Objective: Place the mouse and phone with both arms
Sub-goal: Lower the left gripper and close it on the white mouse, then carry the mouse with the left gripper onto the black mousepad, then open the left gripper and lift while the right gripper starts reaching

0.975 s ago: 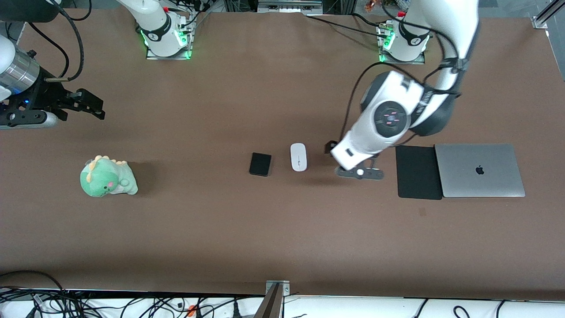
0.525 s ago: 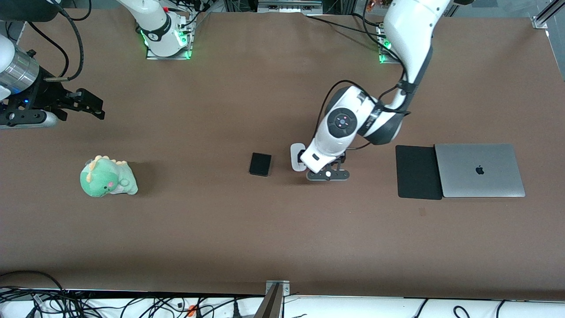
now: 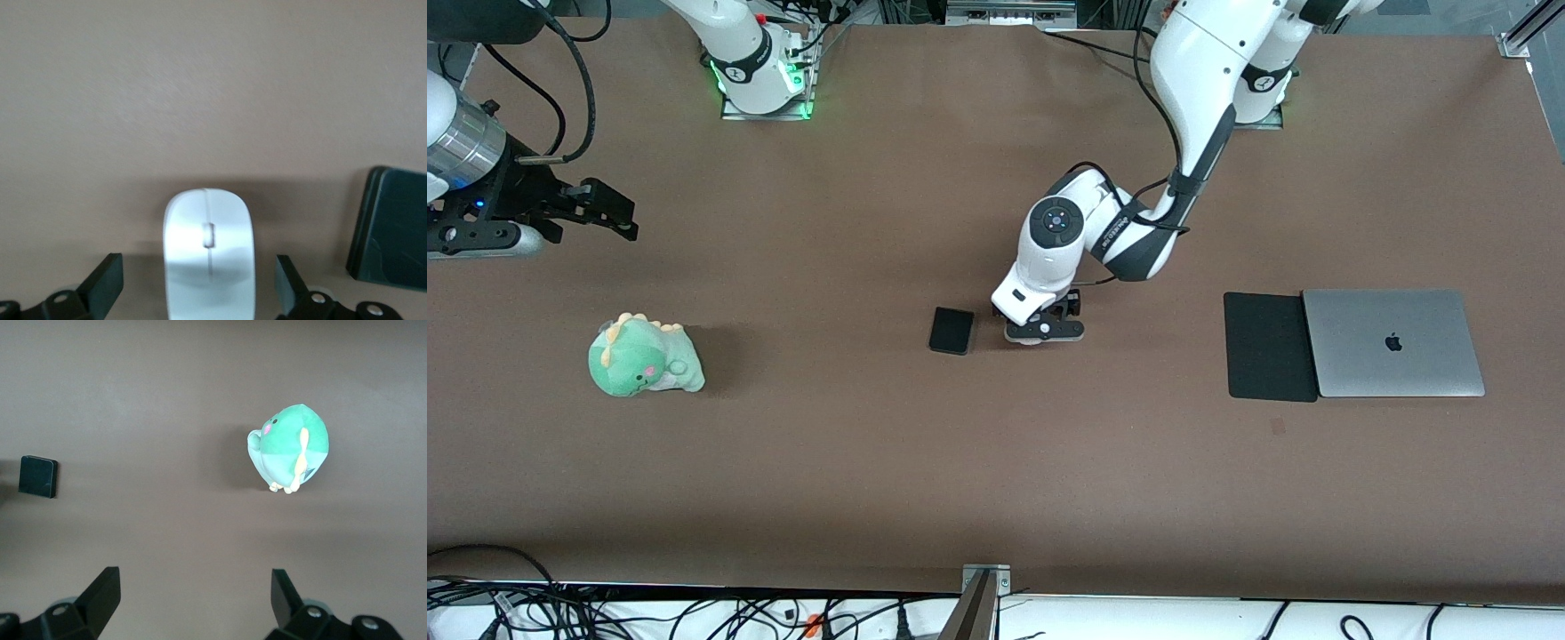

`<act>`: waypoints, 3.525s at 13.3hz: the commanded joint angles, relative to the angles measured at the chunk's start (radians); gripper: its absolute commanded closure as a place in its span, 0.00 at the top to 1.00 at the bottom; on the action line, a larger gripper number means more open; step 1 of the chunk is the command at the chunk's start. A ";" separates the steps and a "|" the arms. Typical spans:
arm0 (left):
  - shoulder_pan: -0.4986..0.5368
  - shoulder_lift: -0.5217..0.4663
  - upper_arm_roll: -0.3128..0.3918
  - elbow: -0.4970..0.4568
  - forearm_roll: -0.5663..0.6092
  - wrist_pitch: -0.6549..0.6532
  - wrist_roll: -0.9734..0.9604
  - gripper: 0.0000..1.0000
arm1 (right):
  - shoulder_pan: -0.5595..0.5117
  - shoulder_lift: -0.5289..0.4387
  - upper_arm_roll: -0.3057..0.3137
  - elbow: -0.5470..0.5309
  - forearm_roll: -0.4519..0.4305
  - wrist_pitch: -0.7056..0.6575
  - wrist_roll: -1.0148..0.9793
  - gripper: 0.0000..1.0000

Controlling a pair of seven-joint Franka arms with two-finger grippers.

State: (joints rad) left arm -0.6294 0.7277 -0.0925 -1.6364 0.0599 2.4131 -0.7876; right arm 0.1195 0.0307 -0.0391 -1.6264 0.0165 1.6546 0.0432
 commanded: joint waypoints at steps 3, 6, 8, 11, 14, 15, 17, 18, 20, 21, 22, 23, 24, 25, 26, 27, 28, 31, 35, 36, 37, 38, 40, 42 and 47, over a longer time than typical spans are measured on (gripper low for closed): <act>-0.029 0.048 0.017 -0.020 0.143 0.112 -0.111 1.00 | 0.002 0.005 -0.001 0.017 -0.001 -0.007 0.009 1.00; -0.033 0.048 0.017 -0.023 0.146 0.113 -0.144 1.00 | 0.003 0.001 -0.001 0.017 -0.001 -0.007 0.009 1.00; -0.038 0.039 0.014 -0.023 0.146 0.104 -0.148 1.00 | 0.003 0.001 0.001 0.017 -0.001 -0.007 0.009 1.00; -0.038 0.016 0.010 -0.023 0.146 0.054 -0.160 0.71 | 0.003 0.001 0.001 0.017 -0.001 -0.007 0.009 1.00; -0.039 -0.007 0.008 -0.022 0.146 -0.020 -0.157 0.49 | 0.003 0.001 -0.001 0.016 -0.001 -0.007 0.009 1.00; -0.039 -0.011 0.008 -0.020 0.146 -0.037 -0.154 0.46 | 0.003 0.001 -0.001 0.017 -0.001 -0.007 0.010 1.00; -0.024 -0.043 0.010 -0.014 0.146 -0.090 -0.145 0.42 | 0.003 0.001 -0.001 0.017 -0.001 -0.007 0.009 1.00; -0.007 -0.069 0.011 -0.007 0.146 -0.141 -0.125 0.42 | 0.003 0.001 -0.001 0.017 -0.001 -0.007 0.009 1.00; 0.060 -0.140 0.010 -0.005 0.138 -0.237 -0.026 0.42 | 0.003 0.001 -0.001 0.017 -0.001 -0.007 0.009 1.00; 0.101 -0.169 0.008 -0.005 0.133 -0.288 0.054 0.42 | 0.003 0.001 -0.001 0.017 -0.001 -0.007 0.009 1.00; 0.144 -0.194 0.007 -0.005 0.130 -0.331 0.135 0.42 | 0.003 0.001 -0.001 0.016 -0.001 -0.009 0.009 1.00; 0.180 -0.215 0.008 -0.005 0.130 -0.374 0.192 0.42 | 0.002 0.001 -0.001 0.016 -0.001 -0.009 0.009 1.00; 0.219 -0.234 0.008 -0.005 0.130 -0.411 0.238 0.41 | 0.003 0.001 -0.001 0.017 -0.001 -0.007 0.009 1.00; 0.258 -0.255 0.010 -0.007 0.130 -0.443 0.282 0.41 | 0.003 0.001 -0.001 0.017 -0.001 -0.007 0.009 1.00; 0.305 -0.276 0.016 -0.007 0.132 -0.483 0.319 0.41 | 0.003 0.001 -0.001 0.016 -0.001 -0.007 0.009 1.00; 0.377 -0.296 0.008 -0.007 0.132 -0.500 0.380 0.41 | 0.003 0.001 -0.001 0.016 -0.001 -0.007 0.009 1.00; 0.431 -0.304 0.010 -0.010 0.132 -0.505 0.483 0.41 | 0.003 0.001 -0.001 0.017 -0.001 -0.009 0.009 1.00; 0.598 -0.304 0.008 -0.014 0.130 -0.497 0.720 0.41 | 0.002 0.001 -0.001 0.016 -0.001 -0.007 0.009 1.00; 0.706 -0.292 -0.010 -0.103 0.100 -0.386 0.804 0.40 | 0.003 0.001 -0.001 0.017 -0.001 -0.007 0.009 1.00; 0.712 -0.301 -0.010 -0.178 0.100 -0.305 0.806 0.40 | 0.003 0.001 -0.001 0.017 -0.001 -0.007 0.009 1.00; 0.715 -0.315 -0.010 -0.257 0.097 -0.213 0.806 0.40 | 0.002 0.003 -0.001 0.017 -0.001 -0.007 0.009 1.00; 0.724 -0.332 -0.012 -0.343 0.097 -0.102 0.804 0.40 | 0.002 0.003 -0.001 0.016 -0.001 -0.007 0.009 1.00; 0.728 -0.332 -0.010 -0.448 0.095 0.042 0.789 0.41 | 0.002 0.005 -0.001 0.017 -0.001 -0.007 0.009 1.00; 0.732 -0.329 -0.012 -0.500 0.094 0.105 0.765 0.41 | 0.002 0.005 -0.001 0.017 -0.001 -0.007 0.009 1.00; 0.734 -0.286 -0.012 -0.580 0.087 0.274 0.742 0.44 | 0.003 0.003 -0.001 0.017 -0.001 -0.007 0.009 1.00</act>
State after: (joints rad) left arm 0.0902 0.4516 -0.0904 -2.1821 0.1711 2.6481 -0.0372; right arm 0.1200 0.0308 -0.0396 -1.6249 0.0165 1.6546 0.0432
